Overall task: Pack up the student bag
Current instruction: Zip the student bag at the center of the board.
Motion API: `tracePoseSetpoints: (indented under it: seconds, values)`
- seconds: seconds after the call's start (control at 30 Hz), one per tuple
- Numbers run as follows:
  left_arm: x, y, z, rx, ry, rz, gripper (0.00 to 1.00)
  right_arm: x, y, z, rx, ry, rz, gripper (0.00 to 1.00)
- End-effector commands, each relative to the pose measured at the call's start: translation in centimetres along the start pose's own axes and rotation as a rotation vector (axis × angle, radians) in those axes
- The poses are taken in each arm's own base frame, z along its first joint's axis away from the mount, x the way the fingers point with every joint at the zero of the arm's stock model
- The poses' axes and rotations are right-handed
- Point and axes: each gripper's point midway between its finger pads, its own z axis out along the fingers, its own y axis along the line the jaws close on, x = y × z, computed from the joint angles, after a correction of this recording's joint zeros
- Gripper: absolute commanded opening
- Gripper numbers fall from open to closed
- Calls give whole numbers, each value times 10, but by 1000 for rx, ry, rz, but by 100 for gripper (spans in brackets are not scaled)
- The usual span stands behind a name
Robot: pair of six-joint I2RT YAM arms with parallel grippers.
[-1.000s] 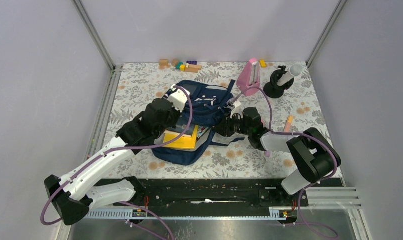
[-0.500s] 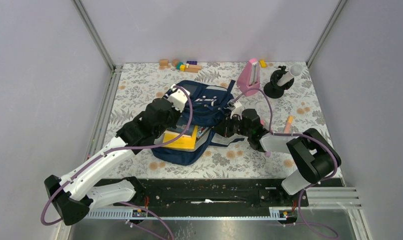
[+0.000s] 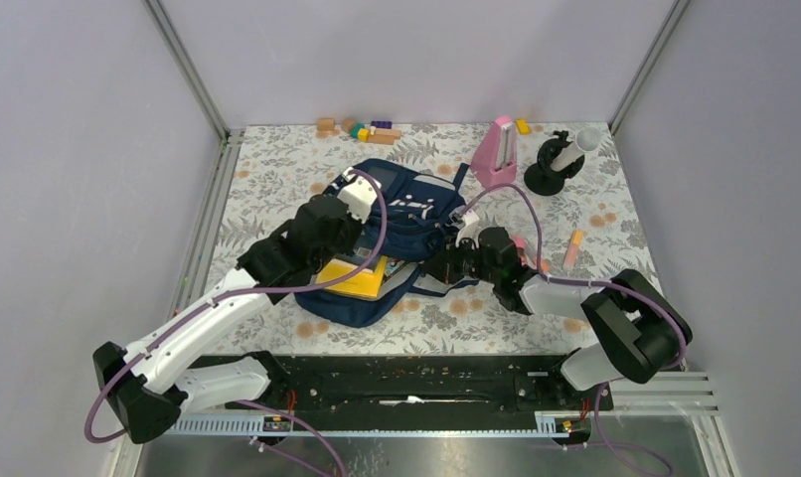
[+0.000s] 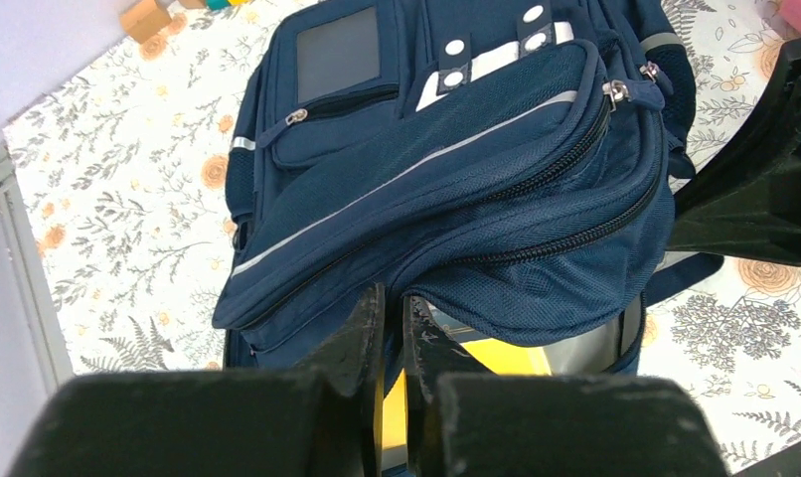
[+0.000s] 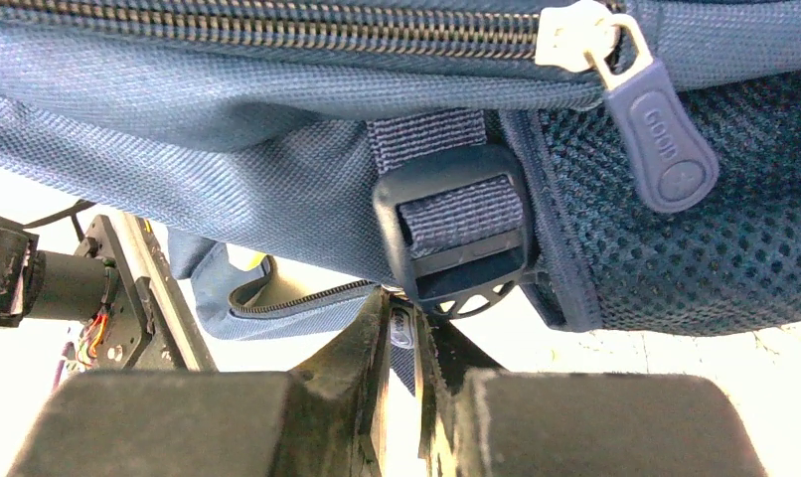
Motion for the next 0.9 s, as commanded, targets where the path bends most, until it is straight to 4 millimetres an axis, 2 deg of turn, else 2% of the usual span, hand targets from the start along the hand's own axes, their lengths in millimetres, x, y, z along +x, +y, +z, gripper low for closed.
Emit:
tracePoseSetpoints:
  seconds: [0.0, 0.13, 0.27, 0.43, 0.63, 0.87]
  values:
    - [-8, -15, 2, 41, -18, -89, 0, -18, 41, -7, -127, -56, -34, 0]
    - [18, -34, 3, 59, 46, -88, 0, -13, 49, -11, -146, -49, -31, 0]
    - [37, -42, 5, 60, 96, -72, 0, -4, 52, -13, -155, -34, -29, 0]
    - [50, -47, 12, 56, 153, -25, 0, 4, 56, -16, -168, -33, -14, 0]
    - [68, -63, 23, 90, 230, 37, 0, 10, 63, -19, -176, -34, -10, 0]
    - [74, -74, 27, 106, 253, 50, 0, 14, 67, -23, -172, -34, -16, 0]
